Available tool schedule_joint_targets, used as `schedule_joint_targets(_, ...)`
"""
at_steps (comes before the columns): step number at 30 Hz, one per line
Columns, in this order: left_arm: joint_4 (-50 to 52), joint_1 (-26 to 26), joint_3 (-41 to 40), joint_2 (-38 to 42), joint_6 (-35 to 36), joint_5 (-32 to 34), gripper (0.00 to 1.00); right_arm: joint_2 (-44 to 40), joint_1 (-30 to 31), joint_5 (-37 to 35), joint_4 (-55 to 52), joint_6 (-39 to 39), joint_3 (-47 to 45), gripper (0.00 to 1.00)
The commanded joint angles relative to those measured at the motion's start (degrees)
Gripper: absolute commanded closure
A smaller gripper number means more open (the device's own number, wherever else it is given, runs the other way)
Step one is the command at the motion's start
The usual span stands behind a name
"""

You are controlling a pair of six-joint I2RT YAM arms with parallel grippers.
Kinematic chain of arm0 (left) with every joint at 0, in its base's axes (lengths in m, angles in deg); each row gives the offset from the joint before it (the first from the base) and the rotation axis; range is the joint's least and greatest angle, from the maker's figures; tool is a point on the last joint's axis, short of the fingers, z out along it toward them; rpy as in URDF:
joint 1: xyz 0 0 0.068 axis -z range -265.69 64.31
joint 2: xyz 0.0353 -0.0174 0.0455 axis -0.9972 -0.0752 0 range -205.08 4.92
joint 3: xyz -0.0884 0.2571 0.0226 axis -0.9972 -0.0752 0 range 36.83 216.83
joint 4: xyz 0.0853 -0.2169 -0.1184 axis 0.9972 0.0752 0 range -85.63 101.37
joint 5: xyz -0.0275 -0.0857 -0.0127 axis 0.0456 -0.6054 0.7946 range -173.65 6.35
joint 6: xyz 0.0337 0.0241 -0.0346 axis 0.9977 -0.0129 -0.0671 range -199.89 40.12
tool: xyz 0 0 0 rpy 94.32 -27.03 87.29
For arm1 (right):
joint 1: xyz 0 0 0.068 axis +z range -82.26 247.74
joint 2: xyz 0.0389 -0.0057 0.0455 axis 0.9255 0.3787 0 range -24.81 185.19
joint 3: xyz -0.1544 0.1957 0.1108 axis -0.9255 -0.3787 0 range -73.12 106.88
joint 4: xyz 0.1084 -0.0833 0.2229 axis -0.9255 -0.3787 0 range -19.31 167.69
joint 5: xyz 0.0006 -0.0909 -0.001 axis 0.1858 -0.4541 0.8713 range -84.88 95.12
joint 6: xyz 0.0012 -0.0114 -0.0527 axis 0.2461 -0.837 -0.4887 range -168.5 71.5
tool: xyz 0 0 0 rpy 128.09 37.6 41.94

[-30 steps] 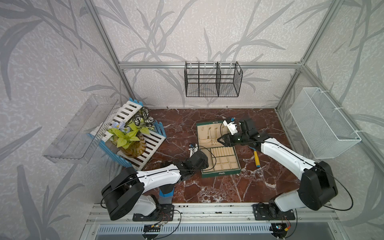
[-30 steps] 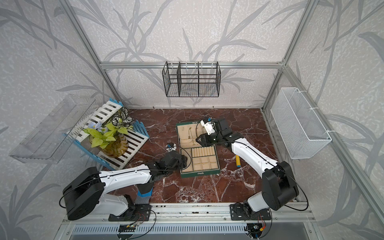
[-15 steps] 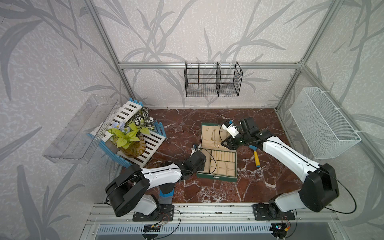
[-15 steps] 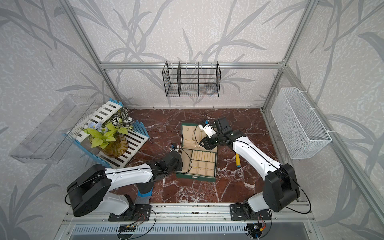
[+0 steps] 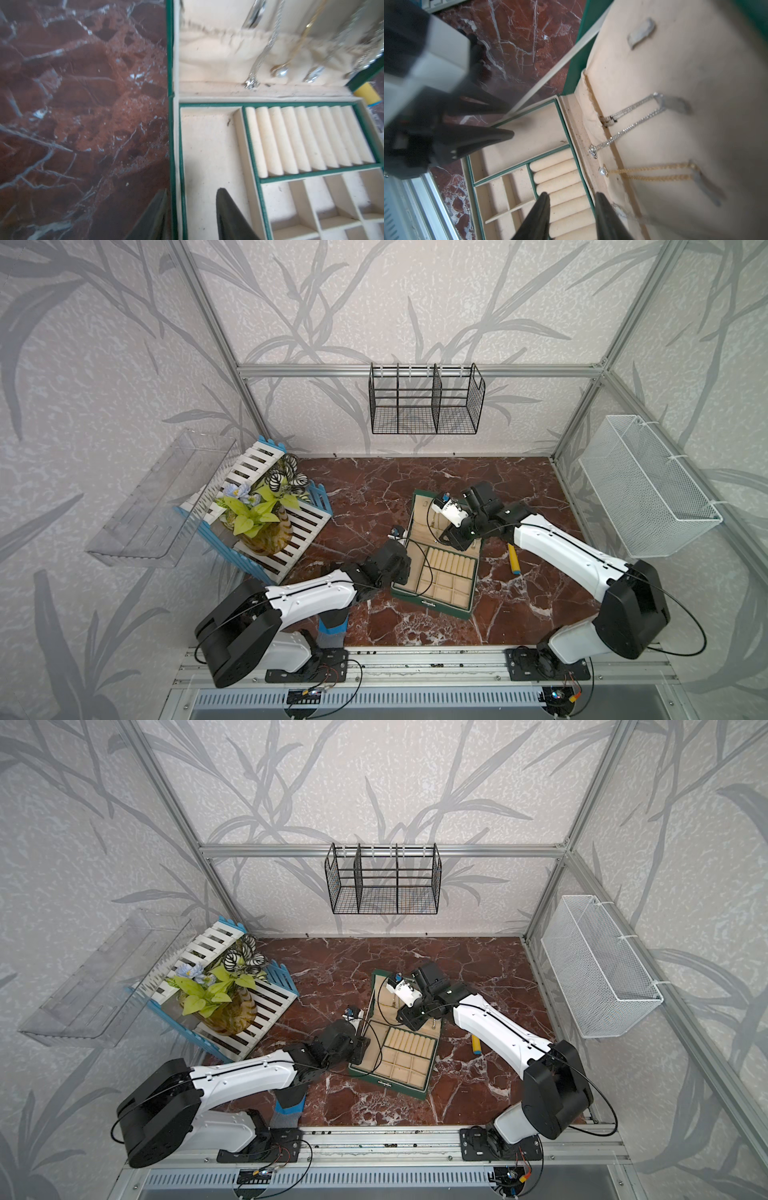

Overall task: Put jewelry chain into jewelry box
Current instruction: Adjust the jewelry box at the center of the board, then open the storage slot of the jewelry box.

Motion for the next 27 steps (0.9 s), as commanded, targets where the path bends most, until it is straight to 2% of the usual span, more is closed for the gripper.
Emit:
schedule_joint_targets(1,-3.66,-0.77,2.95,3.76,5.75,0.09,0.57,-2.74,0.26,-5.03,1.57,0.53,-2.1,0.62)
schedule_joint_targets(5,-6.18,-3.28,5.11,3.97,9.34,-4.41,0.63,-1.48,0.32,-8.2,2.79,-0.5,-2.31,0.64)
schedule_joint_targets(11,-10.05,-6.74,7.12,1.53,9.58,-9.79,0.71,0.35,0.3,-10.17,4.08,-1.61,-1.88,0.65)
schedule_joint_targets(21,-13.29,-7.29,10.8,-4.71,9.27,-15.2,0.81,4.52,0.3,-11.76,5.36,-2.75,-0.81,0.72)
schedule_joint_targets(27,-14.79,-6.87,12.66,-8.41,9.56,-16.2,0.83,6.59,0.37,-12.53,7.23,-2.82,-0.85,0.79)
